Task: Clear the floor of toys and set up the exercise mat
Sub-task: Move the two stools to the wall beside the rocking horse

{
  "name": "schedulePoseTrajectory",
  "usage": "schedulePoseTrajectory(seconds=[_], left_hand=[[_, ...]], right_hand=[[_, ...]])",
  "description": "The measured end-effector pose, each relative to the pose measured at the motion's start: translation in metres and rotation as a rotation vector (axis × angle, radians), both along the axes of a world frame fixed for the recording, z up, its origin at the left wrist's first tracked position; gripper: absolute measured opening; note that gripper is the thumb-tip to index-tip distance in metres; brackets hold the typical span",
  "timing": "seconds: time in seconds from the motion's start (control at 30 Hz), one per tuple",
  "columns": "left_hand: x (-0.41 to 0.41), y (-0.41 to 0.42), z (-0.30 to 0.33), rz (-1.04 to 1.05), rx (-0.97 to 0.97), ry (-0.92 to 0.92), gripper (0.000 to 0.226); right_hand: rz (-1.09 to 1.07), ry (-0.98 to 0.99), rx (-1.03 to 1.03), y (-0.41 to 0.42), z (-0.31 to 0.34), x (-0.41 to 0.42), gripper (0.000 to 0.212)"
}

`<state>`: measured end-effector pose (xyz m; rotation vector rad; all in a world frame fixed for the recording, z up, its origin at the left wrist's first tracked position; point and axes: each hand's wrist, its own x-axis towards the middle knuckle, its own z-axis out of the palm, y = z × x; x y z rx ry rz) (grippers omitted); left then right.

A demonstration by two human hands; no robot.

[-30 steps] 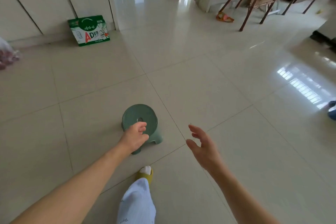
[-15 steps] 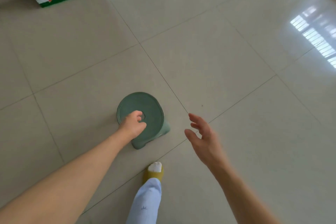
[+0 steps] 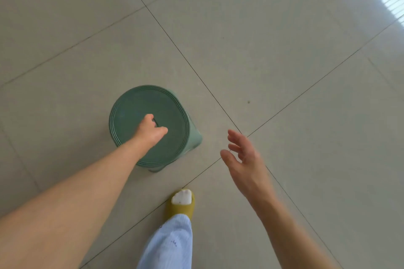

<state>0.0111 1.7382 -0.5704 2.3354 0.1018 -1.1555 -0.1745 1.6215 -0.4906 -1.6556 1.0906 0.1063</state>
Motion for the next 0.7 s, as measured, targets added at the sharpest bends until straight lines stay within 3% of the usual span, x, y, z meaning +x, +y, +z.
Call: schedulePoseTrajectory(seconds=[0.1, 0.3, 0.57, 0.7], left_hand=[[0.004, -0.005, -0.02, 0.083, 0.012, 0.0, 0.06], [0.008, -0.011, -0.052, 0.133, 0.034, 0.133, 0.1], [0.012, -0.012, -0.066, 0.124, 0.003, 0.096, 0.111], [0.01, -0.001, -0.057, 0.08, 0.02, -0.025, 0.117]], right_hand=[[-0.034, 0.0, 0.029, -0.002, -0.02, -0.002, 0.044], [-0.054, 0.008, 0.053, -0.006, -0.046, -0.008, 0.044], [-0.061, 0.037, 0.035, -0.011, -0.055, -0.013, 0.043], [-0.074, 0.039, 0.027, -0.011, -0.048, -0.017, 0.044]])
